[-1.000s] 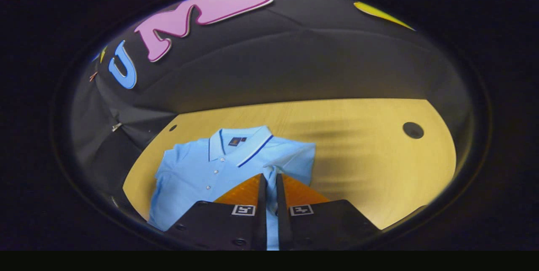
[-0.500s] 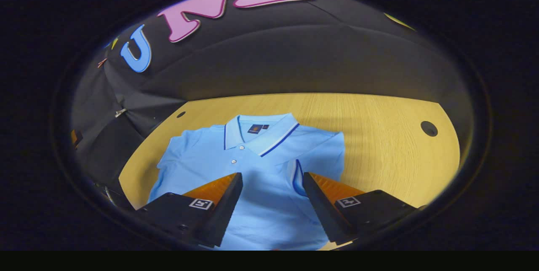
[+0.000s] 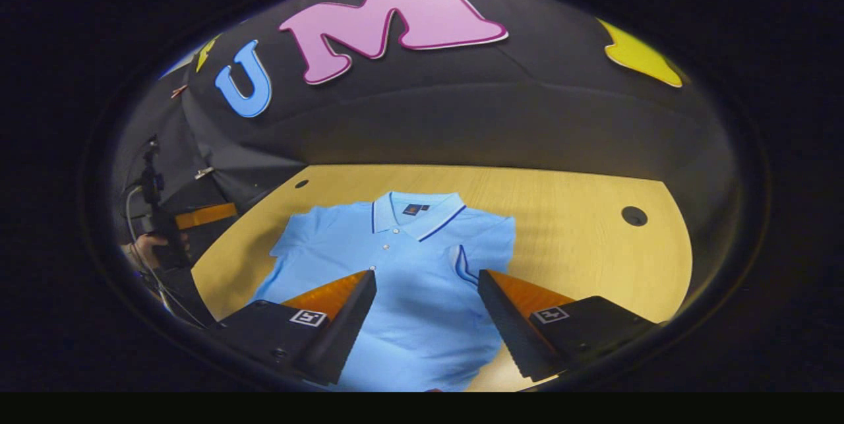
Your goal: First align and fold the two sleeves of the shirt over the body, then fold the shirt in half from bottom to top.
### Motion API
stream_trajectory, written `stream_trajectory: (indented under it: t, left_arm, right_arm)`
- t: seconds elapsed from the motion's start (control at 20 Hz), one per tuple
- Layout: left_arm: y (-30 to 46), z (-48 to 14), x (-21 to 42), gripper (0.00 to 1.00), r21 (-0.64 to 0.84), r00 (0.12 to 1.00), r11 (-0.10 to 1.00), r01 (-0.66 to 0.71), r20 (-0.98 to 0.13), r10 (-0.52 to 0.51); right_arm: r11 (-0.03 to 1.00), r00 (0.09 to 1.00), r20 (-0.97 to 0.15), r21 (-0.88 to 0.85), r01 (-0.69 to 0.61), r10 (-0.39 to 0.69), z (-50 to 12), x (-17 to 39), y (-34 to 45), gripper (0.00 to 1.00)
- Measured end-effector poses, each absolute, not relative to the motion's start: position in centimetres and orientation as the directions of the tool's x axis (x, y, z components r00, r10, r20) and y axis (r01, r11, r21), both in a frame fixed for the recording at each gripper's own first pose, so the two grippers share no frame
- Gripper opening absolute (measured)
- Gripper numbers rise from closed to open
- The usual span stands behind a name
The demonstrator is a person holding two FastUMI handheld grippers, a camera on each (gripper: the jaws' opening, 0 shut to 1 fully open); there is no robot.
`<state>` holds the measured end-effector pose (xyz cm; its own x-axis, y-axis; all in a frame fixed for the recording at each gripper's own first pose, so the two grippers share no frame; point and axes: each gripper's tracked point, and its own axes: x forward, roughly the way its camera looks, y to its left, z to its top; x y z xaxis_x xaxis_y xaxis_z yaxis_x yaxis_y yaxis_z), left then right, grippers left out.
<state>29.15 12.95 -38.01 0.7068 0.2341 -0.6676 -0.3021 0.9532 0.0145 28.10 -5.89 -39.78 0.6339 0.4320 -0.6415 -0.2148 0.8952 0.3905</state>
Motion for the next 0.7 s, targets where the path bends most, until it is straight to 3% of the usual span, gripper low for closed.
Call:
stream_trajectory:
  t: [0.3, 0.6, 0.7]
  left_arm:
    - [15.0, -45.7, 32.9, 0.98, 0.056, 0.603, 0.953, -0.297, -0.763, 0.233]
    - [15.2, -52.2, 31.9, 0.98, 0.076, 0.453, 0.955, -0.287, -0.868, 0.205]
    - [15.0, -52.1, 32.1, 1.00, 0.087, 0.467, 0.967, -0.238, -0.863, 0.192]
  right_arm:
    - [0.910, 0.644, -0.665, 0.396, -0.126, 0.378, -38.5, 23.9, -9.7, 0.97]
    - [0.934, 0.643, -0.695, 0.344, -0.095, 0.321, -38.1, 20.9, -12.5, 0.97]
    - [0.935, 0.637, -0.702, 0.346, -0.084, 0.317, -38.3, 20.4, -12.6, 0.97]
